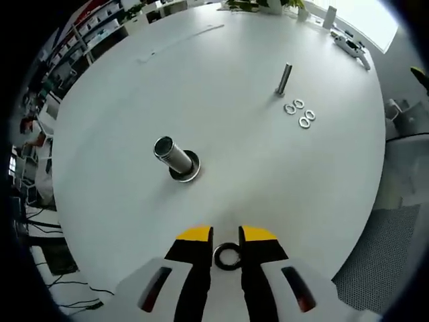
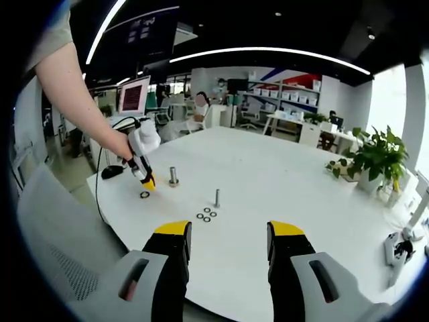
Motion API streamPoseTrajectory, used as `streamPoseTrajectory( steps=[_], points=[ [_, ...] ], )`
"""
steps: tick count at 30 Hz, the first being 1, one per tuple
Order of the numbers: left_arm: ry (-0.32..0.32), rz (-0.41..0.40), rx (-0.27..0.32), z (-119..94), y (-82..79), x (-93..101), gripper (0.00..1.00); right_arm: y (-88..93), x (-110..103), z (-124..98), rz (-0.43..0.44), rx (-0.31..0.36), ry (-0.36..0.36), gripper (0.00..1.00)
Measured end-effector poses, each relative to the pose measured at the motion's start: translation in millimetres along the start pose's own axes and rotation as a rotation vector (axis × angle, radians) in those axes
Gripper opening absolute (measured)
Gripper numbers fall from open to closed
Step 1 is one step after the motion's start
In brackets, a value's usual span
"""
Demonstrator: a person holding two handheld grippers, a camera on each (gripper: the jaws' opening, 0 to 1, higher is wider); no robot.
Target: Place the washer onto the threaded stud by aligning its center hole with the stud, sliding it down to the base, and recovering from edge contact or off-axis alignment until the washer reaches the visible bottom stop.
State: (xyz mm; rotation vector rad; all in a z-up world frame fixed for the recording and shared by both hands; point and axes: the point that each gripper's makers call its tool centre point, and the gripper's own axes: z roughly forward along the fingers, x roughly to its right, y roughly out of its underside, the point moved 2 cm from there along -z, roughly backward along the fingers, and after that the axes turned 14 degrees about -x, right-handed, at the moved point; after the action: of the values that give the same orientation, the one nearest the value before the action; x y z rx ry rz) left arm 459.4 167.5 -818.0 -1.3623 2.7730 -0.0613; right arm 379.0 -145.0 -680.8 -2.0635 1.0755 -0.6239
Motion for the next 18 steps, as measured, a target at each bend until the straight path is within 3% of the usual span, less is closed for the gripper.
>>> streamPoseTrajectory(
  steps=[18],
  points=[
    [0.016,-0.029,-0.046,10,28.7,4.0,0.22,0.2,-1,0,-0.003,-0.002,-0.004,0.47]
  ],
)
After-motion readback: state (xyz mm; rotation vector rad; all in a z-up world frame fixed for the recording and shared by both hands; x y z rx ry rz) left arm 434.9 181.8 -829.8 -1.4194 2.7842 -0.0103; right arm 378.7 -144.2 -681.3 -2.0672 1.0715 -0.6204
